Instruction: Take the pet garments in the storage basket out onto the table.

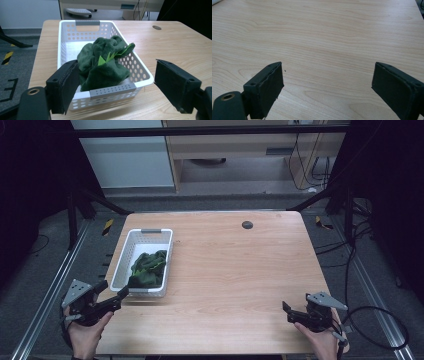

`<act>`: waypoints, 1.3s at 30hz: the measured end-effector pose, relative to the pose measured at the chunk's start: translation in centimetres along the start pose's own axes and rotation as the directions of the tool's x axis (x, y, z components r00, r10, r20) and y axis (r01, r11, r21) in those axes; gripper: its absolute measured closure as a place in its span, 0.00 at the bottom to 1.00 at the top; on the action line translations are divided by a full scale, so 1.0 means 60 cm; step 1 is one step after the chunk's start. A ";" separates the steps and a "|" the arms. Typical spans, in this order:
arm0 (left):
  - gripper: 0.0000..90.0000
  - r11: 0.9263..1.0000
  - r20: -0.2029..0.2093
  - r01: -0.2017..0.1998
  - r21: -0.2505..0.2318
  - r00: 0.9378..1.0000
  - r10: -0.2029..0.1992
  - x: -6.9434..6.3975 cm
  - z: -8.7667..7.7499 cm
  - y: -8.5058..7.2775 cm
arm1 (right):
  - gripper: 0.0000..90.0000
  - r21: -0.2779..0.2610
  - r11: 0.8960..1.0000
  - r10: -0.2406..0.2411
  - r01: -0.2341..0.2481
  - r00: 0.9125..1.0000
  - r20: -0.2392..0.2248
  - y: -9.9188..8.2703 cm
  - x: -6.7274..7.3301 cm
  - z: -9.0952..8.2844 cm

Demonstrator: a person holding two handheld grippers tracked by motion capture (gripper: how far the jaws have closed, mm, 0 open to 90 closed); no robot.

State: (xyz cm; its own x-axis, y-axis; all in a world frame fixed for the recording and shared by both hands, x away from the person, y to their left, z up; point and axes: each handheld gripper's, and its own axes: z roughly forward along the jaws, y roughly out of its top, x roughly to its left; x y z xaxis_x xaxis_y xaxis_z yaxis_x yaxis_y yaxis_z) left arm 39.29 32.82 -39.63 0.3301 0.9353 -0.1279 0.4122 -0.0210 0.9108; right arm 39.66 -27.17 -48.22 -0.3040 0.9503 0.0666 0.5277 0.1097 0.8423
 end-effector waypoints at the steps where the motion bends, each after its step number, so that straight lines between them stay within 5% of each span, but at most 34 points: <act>1: 0.22 1.000 0.000 -0.001 0.000 1.000 0.001 0.000 0.001 0.002 | 0.11 -0.001 1.000 0.000 0.000 1.000 -0.001 0.000 0.000 0.000; 22: 0.21 1.000 0.003 -0.008 0.015 1.000 0.008 0.000 0.047 0.039 | 0.11 0.000 1.000 -0.015 0.015 1.000 0.005 0.001 -0.001 0.001; 39: 0.21 0.996 0.000 -0.042 0.077 0.999 0.043 0.000 0.081 0.067 | 0.12 0.010 1.000 -0.012 0.012 1.000 -0.010 0.002 0.001 0.005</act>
State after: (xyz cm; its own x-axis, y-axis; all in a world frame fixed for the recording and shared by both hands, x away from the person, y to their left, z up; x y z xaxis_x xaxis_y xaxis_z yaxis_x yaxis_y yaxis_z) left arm 45.07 31.04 -37.90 0.3471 0.9336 -0.0888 0.4619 -0.0878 0.8826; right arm 39.93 -27.01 -48.26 -0.3179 0.9461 0.0621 0.5323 0.1239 0.8374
